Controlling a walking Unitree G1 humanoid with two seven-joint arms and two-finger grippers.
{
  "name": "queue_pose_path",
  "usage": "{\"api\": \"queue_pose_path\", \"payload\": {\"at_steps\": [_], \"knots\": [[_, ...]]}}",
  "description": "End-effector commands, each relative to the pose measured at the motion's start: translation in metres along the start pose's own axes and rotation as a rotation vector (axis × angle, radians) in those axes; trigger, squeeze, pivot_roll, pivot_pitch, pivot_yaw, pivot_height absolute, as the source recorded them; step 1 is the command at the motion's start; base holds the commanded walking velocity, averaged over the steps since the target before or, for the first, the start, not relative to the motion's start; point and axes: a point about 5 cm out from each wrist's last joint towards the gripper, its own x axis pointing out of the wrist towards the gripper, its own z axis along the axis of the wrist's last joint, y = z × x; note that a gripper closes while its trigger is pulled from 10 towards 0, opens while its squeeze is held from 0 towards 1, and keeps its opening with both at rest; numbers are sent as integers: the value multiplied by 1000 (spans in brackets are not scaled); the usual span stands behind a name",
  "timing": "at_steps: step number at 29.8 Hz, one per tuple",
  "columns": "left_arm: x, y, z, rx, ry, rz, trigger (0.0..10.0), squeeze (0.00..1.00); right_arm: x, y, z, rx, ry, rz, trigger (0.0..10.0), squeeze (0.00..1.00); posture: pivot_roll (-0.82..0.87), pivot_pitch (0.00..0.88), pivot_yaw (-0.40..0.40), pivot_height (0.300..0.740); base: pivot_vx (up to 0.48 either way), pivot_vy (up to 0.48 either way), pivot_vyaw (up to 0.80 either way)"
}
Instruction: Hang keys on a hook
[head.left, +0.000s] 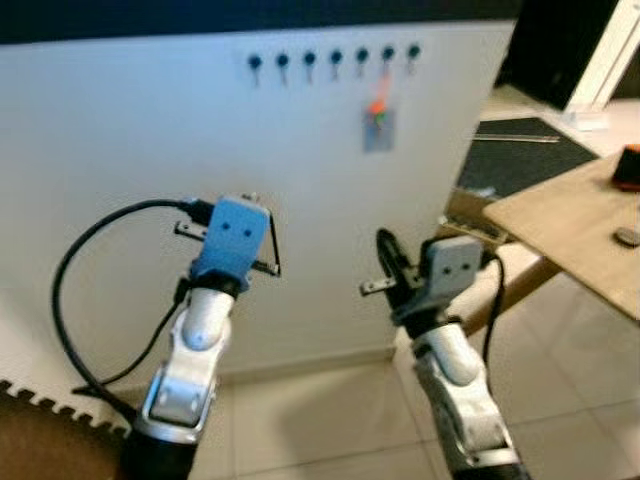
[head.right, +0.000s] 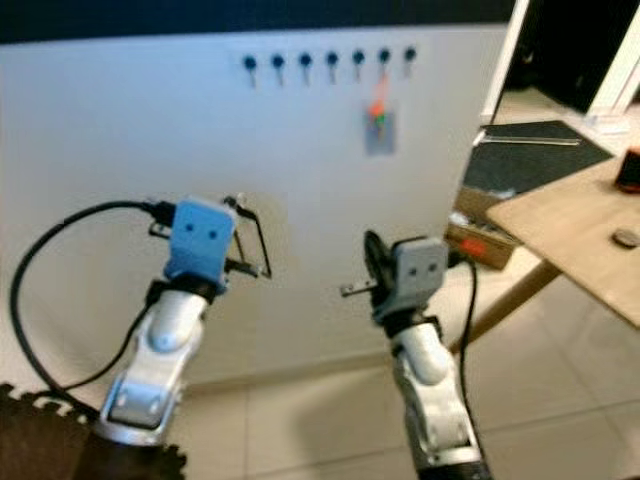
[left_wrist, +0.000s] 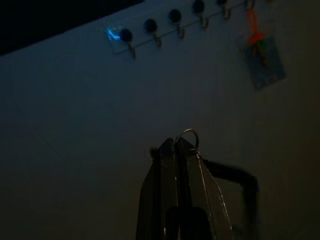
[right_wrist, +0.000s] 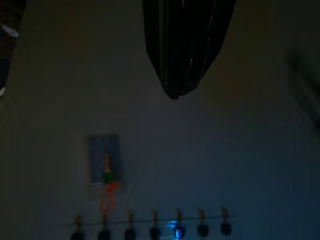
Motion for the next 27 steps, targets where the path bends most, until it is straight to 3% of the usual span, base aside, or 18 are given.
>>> {"api": "queue_pose_path", "payload": {"at_steps": [1, 27], "knots": [[-4, -1, -2, 11, 15, -5, 10000, 0, -4, -2, -6, 9, 28, -4, 10000, 0, 136, 108, 39, 740, 0, 0, 0], [-5, -5, 1, 16, 9, -41, 10000, 0, -2, 5, -6, 30, 27, 24, 10000, 0, 144, 128, 41, 740, 0, 0, 0]]}}
